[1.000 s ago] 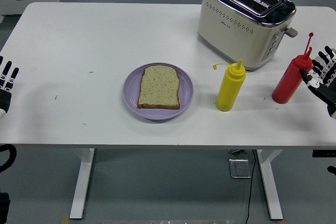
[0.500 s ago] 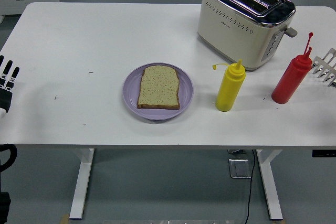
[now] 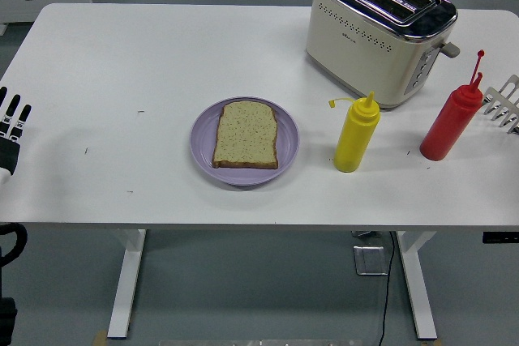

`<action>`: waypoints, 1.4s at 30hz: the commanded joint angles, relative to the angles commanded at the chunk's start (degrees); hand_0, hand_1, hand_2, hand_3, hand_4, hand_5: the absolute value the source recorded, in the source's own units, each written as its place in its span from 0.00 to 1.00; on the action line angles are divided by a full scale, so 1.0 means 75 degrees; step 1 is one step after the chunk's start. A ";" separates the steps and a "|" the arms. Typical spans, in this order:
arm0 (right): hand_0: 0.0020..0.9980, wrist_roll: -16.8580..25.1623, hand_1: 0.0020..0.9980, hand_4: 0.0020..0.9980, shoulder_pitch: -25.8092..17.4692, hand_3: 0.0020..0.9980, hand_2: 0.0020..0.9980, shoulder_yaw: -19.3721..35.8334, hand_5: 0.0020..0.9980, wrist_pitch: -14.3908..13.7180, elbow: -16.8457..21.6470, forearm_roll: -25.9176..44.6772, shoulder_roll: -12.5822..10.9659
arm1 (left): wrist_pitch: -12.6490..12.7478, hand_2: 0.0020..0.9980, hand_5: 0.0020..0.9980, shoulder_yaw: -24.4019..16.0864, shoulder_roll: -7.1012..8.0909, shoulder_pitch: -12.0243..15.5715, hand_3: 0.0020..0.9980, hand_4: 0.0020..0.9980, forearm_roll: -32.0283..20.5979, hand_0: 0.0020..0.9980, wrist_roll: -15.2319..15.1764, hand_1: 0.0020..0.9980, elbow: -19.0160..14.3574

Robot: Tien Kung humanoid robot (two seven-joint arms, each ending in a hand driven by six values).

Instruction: Pick up the cup,pour liquid into bread,place the cup on the desk

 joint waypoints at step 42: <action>0.79 -0.0183 0.74 0.72 0.0007 0.84 0.78 0.0038 0.65 -0.0082 -0.0336 0.0265 0.0208 | -0.0001 0.73 0.93 0.0038 0.0000 0.0071 0.66 0.52 0.0004 0.78 0.0003 0.73 -0.0010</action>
